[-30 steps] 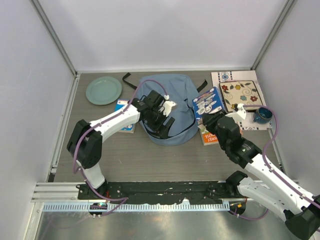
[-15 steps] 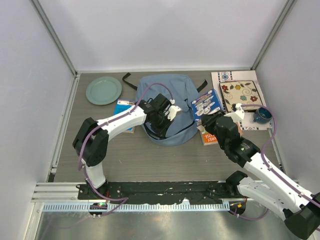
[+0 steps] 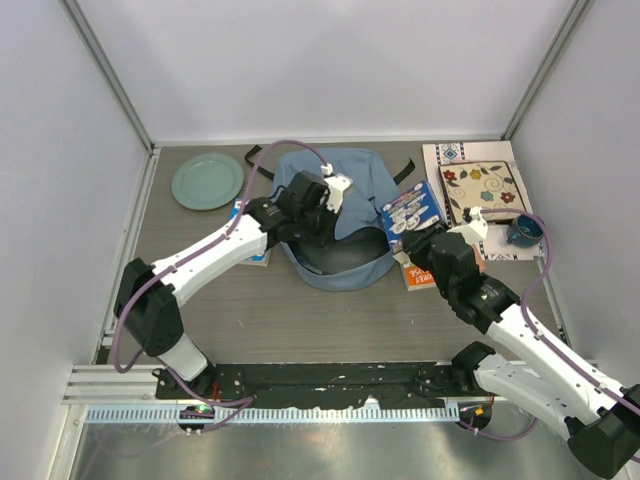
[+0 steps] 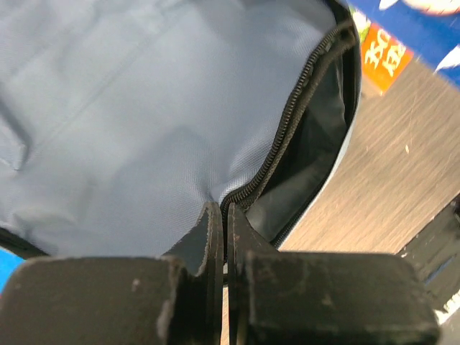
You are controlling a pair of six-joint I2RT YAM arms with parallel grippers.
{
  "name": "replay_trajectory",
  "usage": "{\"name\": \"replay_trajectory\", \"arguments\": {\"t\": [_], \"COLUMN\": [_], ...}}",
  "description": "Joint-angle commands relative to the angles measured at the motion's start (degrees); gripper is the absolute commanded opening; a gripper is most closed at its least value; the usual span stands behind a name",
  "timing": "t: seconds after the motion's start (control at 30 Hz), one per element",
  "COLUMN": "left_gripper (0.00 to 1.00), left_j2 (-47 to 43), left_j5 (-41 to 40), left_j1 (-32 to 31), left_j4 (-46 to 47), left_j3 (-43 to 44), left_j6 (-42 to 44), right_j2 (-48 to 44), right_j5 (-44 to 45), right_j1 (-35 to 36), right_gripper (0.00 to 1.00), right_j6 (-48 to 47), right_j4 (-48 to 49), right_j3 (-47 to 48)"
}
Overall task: Pack the student bag
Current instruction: Place the book in the student bag.
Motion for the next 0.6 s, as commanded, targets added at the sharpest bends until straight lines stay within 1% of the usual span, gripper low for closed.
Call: {"name": "replay_trajectory", "arguments": {"t": [0.0, 0.1, 0.2, 0.37, 0.4, 0.5, 0.53, 0.57], "left_gripper": [0.00, 0.00, 0.00, 0.00, 0.00, 0.00, 0.00, 0.00], "left_j2": [-3.7, -3.6, -3.3, -3.1, -2.9, -2.1, -1.8, -1.7], "left_j5": [-6.2, -9.6, -9.8, -10.5, -10.5, -10.5, -10.5, -11.1], "left_j1": [-0.2, -0.1, -0.1, -0.1, -0.1, -0.1, -0.1, -0.1], "left_j4": [6.3, 6.4, 6.8, 8.3, 8.6, 9.1, 9.4, 9.7], "left_j3": [1.2, 2.2, 3.1, 4.7, 5.5, 7.0, 7.3, 7.7], "left_j6": [-4.0, -5.7, -7.6, -10.8, -11.3, -13.2, -13.7, -14.8], "right_j2": [0.0, -1.2, -4.5, -13.4, -14.4, -15.1, -14.6, -14.0], "right_j5": [-1.2, -0.9, 0.2, 0.9, 0.0, -6.3, -11.4, -14.1], "right_j1": [-0.2, -0.2, -0.2, -0.2, -0.2, -0.2, -0.2, -0.2], "right_gripper": [0.01, 0.01, 0.01, 0.01, 0.01, 0.01, 0.01, 0.01], "right_j6": [0.3, 0.5, 0.3, -2.2, -2.7, -3.4, -3.5, -3.6], "right_j4": [5.8, 4.4, 1.3, -3.9, -4.6, -6.5, -6.8, -6.7], "right_j3": [1.2, 1.3, 1.8, 3.7, 4.4, 6.5, 6.9, 7.3]}}
